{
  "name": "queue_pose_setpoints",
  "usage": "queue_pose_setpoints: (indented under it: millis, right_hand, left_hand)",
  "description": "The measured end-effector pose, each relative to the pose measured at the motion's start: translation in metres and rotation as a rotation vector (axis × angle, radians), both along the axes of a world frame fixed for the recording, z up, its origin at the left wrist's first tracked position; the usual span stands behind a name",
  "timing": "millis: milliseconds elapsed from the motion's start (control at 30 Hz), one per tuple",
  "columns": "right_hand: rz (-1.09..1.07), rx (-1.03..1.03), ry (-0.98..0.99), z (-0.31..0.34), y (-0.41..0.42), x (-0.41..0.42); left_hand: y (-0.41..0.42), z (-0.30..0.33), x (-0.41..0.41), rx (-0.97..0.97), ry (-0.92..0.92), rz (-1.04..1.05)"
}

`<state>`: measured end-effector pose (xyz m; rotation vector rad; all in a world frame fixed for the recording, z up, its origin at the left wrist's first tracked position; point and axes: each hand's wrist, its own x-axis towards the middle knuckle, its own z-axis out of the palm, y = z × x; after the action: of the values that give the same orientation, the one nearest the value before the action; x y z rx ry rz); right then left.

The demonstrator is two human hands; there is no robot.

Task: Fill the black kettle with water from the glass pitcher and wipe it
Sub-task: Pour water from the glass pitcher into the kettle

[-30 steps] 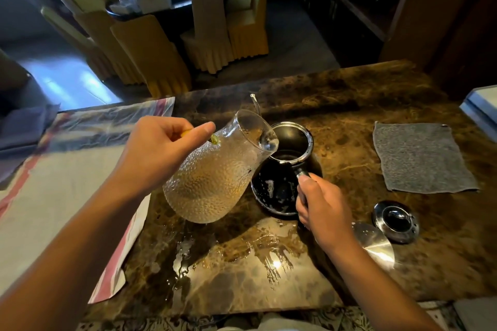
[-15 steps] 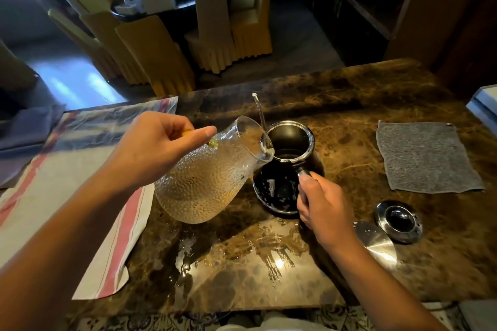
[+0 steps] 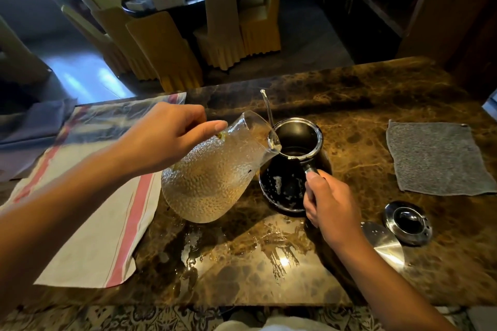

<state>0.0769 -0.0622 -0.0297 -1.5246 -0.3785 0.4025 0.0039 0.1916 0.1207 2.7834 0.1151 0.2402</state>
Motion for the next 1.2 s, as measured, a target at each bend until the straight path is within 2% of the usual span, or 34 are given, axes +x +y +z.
queue_pose_setpoints:
  millis: [300, 533, 933, 1200]
  right_hand:
    - [0.006, 0.016, 0.017, 0.0, 0.0, 0.001]
    - [-0.006, 0.014, 0.016, -0.002, 0.0, 0.0]
    - [-0.011, 0.004, 0.024, -0.002, 0.0, 0.0]
    - [-0.021, -0.008, 0.021, -0.002, 0.001, 0.0]
  left_hand:
    - [-0.006, 0.022, 0.016, 0.17, 0.174, -0.101]
    - [-0.011, 0.036, 0.035, 0.199, 0.369, -0.089]
    - [-0.011, 0.045, 0.049, 0.358, 0.451, -0.155]
    - [-0.013, 0.049, 0.054, 0.365, 0.502, -0.16]
